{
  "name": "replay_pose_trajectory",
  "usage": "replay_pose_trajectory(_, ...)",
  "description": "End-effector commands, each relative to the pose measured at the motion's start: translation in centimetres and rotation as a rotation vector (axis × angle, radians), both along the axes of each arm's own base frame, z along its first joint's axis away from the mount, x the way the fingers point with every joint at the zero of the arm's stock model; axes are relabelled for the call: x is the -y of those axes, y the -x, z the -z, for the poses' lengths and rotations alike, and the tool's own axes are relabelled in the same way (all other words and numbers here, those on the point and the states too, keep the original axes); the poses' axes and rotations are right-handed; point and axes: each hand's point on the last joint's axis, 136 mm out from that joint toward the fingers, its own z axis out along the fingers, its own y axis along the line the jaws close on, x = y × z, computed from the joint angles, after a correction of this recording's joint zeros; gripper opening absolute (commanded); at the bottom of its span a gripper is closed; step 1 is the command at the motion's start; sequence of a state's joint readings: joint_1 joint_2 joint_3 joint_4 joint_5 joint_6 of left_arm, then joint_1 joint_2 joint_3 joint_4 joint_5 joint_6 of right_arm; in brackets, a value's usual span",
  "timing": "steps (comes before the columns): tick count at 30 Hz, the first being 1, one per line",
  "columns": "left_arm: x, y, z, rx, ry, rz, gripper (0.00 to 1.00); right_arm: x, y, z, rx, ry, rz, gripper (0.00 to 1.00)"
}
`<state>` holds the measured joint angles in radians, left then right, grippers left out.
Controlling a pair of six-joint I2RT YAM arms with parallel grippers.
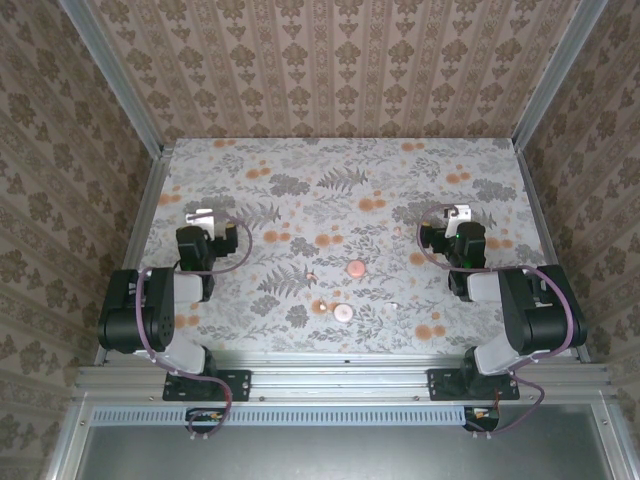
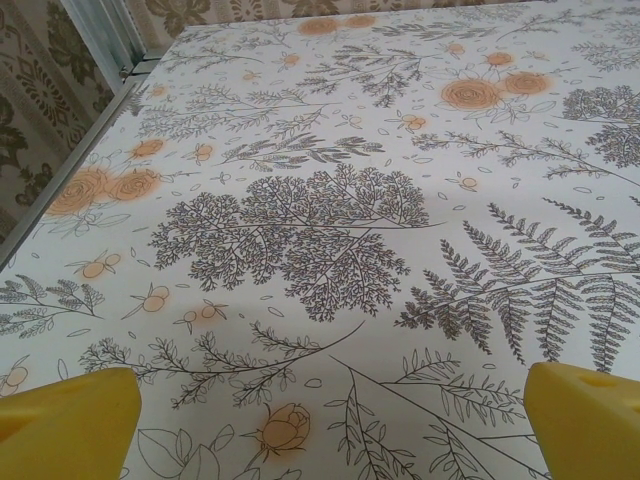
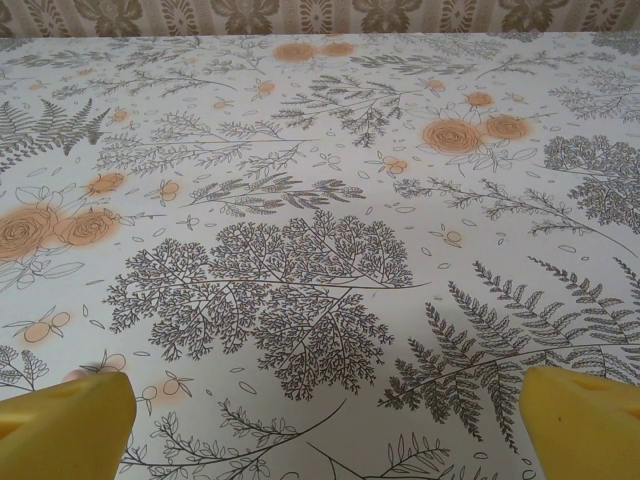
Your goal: Insert wireless bluetooth earbuds into charging case
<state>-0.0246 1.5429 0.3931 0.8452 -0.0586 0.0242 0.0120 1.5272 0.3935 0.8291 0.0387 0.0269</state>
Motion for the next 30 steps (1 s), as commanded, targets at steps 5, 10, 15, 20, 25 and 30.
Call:
replay_pose_trajectory(5, -0.2, -0.8, -2.6, -0.019, -0.035, -0.028, 0.96, 0.1, -0.6, -5.1, -0.066, -0.028, 0.026, 1.0)
replay_pose_trajectory(10, 1.1, -0.3, -5.9, -0.169, -0.025, 0.013, 0.88, -0.9, 1.6, -7.6, -0.261, -0.044, 0.016, 1.0)
replay_pose_trajectory(15, 3.0, 2.8, -9.3, -0.298, 0.011, 0.057, 0.85, -4.7, 5.7, -8.6, -0.538, -0.074, -0.075, 1.0)
replay_pose_trajectory(20, 4.6, 6.7, -9.5, -0.429, 0.082, 0.09, 0.83, -9.0, 9.5, -8.4, -0.763, -0.067, -0.186, 1.0)
replay_pose_trajectory(25, 4.3, 9.9, -7.2, -0.56, 0.172, 0.003, 0.81, -14.3, 11.0, -7.4, -0.94, -0.178, -0.203, 0.87)
replay_pose_trajectory(30, 3.5, 11.3, -5.4, -0.616, 0.212, -0.085, 0.81, -18.0, 11.0, -4.9, -1.057, -0.209, -0.167, 0.79)
